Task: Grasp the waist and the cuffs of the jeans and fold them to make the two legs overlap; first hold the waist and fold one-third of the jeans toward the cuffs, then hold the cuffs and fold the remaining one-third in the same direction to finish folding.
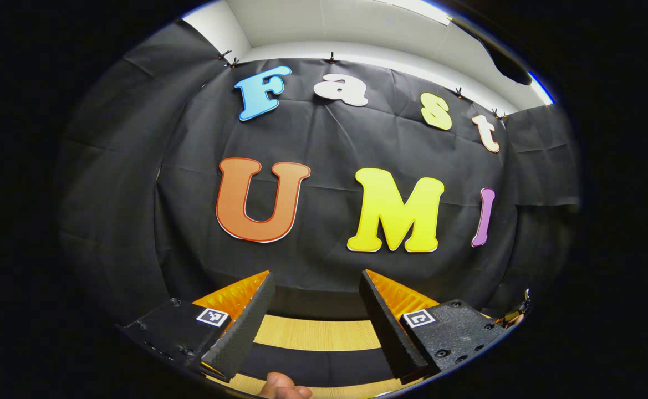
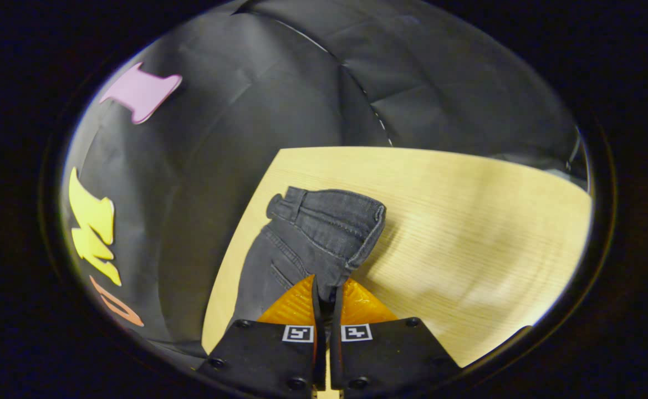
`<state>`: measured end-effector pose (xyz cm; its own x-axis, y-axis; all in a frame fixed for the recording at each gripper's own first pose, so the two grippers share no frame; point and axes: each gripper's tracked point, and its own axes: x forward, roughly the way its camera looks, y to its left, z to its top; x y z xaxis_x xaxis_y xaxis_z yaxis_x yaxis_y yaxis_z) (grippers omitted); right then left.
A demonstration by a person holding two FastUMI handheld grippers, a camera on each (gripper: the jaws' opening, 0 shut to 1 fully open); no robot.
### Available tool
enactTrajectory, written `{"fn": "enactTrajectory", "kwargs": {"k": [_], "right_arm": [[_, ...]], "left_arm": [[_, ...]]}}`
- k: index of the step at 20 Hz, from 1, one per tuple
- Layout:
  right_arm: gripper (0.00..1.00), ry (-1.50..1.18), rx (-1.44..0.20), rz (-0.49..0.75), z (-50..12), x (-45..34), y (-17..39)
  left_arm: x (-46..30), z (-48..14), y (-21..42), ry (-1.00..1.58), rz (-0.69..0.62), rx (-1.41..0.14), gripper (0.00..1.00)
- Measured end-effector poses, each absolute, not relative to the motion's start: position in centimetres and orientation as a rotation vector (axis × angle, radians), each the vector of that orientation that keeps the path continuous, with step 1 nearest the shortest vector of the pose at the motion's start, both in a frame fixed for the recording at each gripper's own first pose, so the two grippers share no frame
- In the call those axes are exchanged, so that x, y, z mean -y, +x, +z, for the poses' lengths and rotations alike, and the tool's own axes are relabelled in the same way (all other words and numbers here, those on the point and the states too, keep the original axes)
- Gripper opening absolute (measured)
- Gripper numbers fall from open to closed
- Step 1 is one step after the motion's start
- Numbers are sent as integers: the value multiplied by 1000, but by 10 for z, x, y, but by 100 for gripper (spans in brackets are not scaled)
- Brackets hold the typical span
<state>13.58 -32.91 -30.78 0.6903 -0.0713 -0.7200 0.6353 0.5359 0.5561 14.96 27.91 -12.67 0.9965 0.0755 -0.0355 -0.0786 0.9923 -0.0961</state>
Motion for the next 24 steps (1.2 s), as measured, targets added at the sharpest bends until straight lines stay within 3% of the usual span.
{"fn": "enactTrajectory", "kwargs": {"k": [1, 2, 5, 8, 13, 14, 15, 16, 18, 24], "right_arm": [[0, 864, -685, -446, -300, 328, 138], [4, 802, -674, -430, -292, 328, 141], [0, 639, -642, -390, -272, 320, 145], [4, 469, -599, -337, -255, 307, 148], [0, 264, -531, -234, -230, 288, 148], [4, 226, -525, -218, -227, 285, 147], [0, 194, -513, -203, -221, 277, 147], [4, 165, -497, -186, -218, 272, 145], [0, 117, -466, -149, -212, 267, 146], [4, 37, -422, -48, -205, 255, 146]], "left_arm": [[-279, -128, 147, -100, 78, -37, 98], [-281, -127, 145, -96, 84, -37, 98], [-290, -126, 141, -71, 112, -34, 98], [-293, -127, 134, -86, 130, -41, 98], [-296, -128, 125, -108, 152, -43, 98], [-297, -128, 123, -111, 157, -41, 98], [-298, -128, 122, -109, 164, -40, 98], [-303, -129, 121, -101, 177, -44, 98], [-309, -130, 115, -93, 199, -51, 98], [-322, -131, 104, -109, 255, -50, 98]]}}
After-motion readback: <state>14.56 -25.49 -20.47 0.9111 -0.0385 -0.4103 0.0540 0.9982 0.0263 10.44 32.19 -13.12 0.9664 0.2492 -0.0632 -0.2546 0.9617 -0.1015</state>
